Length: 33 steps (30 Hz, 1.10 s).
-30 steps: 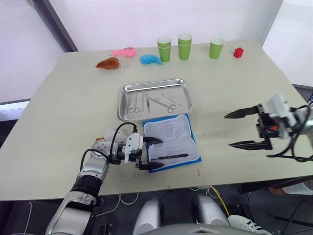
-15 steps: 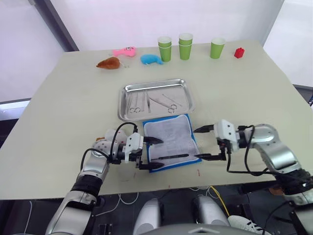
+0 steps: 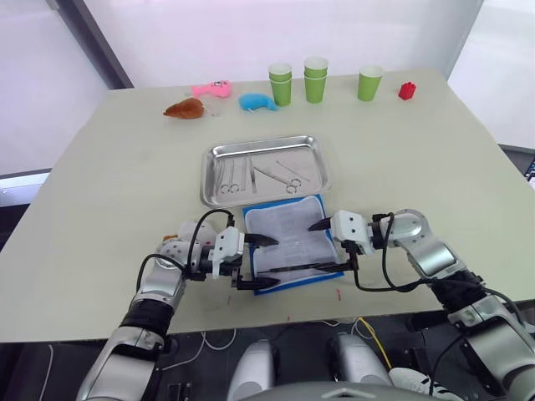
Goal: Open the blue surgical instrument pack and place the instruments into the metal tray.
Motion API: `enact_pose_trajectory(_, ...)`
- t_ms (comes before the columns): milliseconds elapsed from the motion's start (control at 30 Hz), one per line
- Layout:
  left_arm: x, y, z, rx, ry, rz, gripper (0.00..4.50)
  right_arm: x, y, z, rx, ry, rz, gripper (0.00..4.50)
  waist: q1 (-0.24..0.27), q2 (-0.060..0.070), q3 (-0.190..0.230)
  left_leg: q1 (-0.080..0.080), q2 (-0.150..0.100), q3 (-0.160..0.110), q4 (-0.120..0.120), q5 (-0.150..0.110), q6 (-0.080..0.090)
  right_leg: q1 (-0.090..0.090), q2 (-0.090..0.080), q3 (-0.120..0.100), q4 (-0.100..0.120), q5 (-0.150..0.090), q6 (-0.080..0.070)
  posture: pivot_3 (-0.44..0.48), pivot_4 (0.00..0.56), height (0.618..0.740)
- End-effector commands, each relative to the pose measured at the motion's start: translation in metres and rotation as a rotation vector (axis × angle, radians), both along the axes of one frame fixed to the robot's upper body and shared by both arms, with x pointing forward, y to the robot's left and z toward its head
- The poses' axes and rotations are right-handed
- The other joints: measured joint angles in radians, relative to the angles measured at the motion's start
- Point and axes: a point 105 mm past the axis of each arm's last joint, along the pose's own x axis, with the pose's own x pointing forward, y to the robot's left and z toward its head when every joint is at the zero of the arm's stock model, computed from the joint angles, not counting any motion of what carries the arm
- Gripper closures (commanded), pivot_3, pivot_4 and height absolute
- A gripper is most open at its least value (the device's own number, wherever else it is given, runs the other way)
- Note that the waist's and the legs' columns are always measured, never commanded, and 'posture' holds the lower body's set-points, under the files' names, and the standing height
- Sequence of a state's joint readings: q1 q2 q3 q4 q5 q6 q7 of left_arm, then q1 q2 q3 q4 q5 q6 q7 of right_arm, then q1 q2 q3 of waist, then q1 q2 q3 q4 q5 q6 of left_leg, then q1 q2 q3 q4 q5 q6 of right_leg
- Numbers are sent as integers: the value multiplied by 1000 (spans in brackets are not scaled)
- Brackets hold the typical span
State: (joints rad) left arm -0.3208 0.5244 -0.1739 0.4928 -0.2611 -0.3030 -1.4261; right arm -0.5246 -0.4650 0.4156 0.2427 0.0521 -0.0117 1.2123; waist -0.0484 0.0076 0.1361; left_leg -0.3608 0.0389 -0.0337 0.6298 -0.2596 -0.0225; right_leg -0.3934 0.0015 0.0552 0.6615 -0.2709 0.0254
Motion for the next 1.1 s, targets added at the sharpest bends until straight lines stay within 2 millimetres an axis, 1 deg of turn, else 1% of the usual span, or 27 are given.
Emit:
enact_pose_trajectory(33,-27,21,-54,155,235,53,0,-9,-4,-26,-75,76,13,16,-1,0,-1,0,0,0,0,0,0,0,0,0,0,0,0,0,150,740)
enact_pose_trajectory(367,-29,23,-54,157,235,55,0,-10,-4,-42,-101,92,18,16,-15,-2,-8,2,0,0,0,0,0,2,0,0,0,0,0,0,150,740)
enact_pose_trajectory(467,-29,23,-53,157,235,54,0,-12,-5,-45,-108,100,29,856,-18,-3,-10,2,0,0,-1,0,0,2,0,0,0,0,0,0,150,740)
enact_pose_trajectory(500,-29,23,-53,157,235,54,0,-13,-5,-45,-109,104,34,1261,-20,-3,-11,3,0,0,-1,0,0,2,0,0,0,0,0,0,150,740)
enact_pose_trajectory(533,-29,23,-53,158,235,54,0,-13,-5,-45,-109,107,39,1791,-20,-4,-11,3,0,0,-1,0,0,2,0,0,0,0,0,0,150,740)
enact_pose_trajectory(600,-29,23,-53,160,235,53,0,-17,-5,-44,-103,115,67,2664,-21,-4,-10,5,0,0,-1,0,0,3,0,0,0,0,-1,0,150,740)
enact_pose_trajectory(667,-28,23,-53,160,235,54,0,-22,-4,-43,-93,135,87,3705,-21,-6,-10,9,0,0,-2,0,0,7,0,0,0,-1,-1,0,150,740)
enact_pose_trajectory(700,-28,23,-53,159,235,55,0,-23,-4,-42,-89,141,91,4137,-21,-6,-10,10,0,0,-3,0,0,7,0,0,-1,-1,-1,0,150,740)
enact_pose_trajectory(733,-28,23,-53,159,234,56,0,-24,-4,-42,-87,145,97,4434,-21,-6,-10,10,0,0,-3,0,0,7,0,1,-1,-1,-1,0,150,740)
enact_pose_trajectory(900,-29,24,-53,161,234,60,0,-27,-2,-40,-83,143,111,4434,-20,-6,-10,11,0,0,-5,0,0,8,0,1,-1,-1,-2,0,150,740)
enact_pose_trajectory(1100,-29,24,-53,157,235,64,0,-21,3,-25,-62,83,117,4434,-20,-6,-8,11,0,1,-6,0,0,7,0,1,-1,-2,-3,0,150,740)
